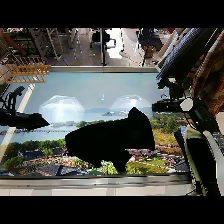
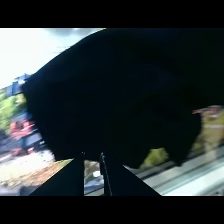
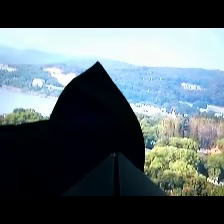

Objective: Fold the clothes and pants, and hang the long-sleeved shirts on hangers.

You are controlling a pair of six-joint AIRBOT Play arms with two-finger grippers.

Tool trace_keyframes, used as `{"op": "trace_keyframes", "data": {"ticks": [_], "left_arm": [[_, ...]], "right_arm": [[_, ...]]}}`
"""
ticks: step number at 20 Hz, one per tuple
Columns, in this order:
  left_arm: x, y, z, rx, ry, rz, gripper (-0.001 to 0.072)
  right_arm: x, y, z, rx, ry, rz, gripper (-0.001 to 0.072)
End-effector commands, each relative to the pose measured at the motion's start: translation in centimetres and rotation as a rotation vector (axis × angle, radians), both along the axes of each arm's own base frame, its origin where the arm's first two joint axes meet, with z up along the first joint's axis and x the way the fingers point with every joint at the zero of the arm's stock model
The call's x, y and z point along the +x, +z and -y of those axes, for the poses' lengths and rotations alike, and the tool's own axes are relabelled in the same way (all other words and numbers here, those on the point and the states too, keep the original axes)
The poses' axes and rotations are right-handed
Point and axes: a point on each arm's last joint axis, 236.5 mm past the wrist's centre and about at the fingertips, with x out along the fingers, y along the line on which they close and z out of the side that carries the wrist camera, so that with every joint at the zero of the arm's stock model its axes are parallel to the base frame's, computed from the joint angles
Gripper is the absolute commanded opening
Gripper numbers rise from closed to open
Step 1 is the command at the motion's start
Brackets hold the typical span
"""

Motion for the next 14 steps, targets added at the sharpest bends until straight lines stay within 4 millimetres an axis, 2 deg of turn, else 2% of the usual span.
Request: {"op": "trace_keyframes", "data": {"ticks": [1, 5, 6, 7, 8, 10, 11, 12, 14], "left_arm": [[0.1, 1.1, 2.8, -0.127, -0.035, -0.002, 0.0124], [0.3, -0.9, 3.8, -0.13, -0.068, -0.062, 0.0125], [0.4, -1.5, 4.0, -0.134, -0.075, -0.081, 0.0125], [0.5, -2.2, 4.2, -0.139, -0.083, -0.102, 0.0126], [0.5, -2.9, 4.3, -0.132, -0.104, -0.11, 0.0156], [1.5, -4.7, 3.2, -0.087, -0.094, -0.109, 0.0454], [2.4, -5.6, 2.3, -0.076, -0.062, -0.109, 0.0503], [3.2, -6.5, 1.4, -0.079, -0.018, -0.118, 0.0503], [4.4, -8.6, -0.4, -0.082, 0.046, -0.15, 0.0505]], "right_arm": [[1.6, 2.0, 0.1, 0.026, -0.032, 0.1, 0.004], [1.3, 3.2, -0.1, 0.038, -0.034, 0.117, 0.004], [1.0, 3.1, -0.2, 0.056, -0.046, 0.1, 0.0071], [0.3, 2.2, -0.4, 0.058, -0.037, 0.055, 0.0205], [-0.6, 0.6, -0.4, 0.053, -0.024, -0.015, 0.0253], [-2.9, -3.8, -0.1, 0.082, -0.013, -0.207, 0.0454], [-3.7, -5.8, 0.0, 0.114, 0.008, -0.286, 0.0471], [-3.9, -7.2, -0.2, 0.161, 0.039, -0.325, 0.0475], [-2.7, -8.7, 0.0, 0.273, 0.062, -0.33, 0.0523]]}}
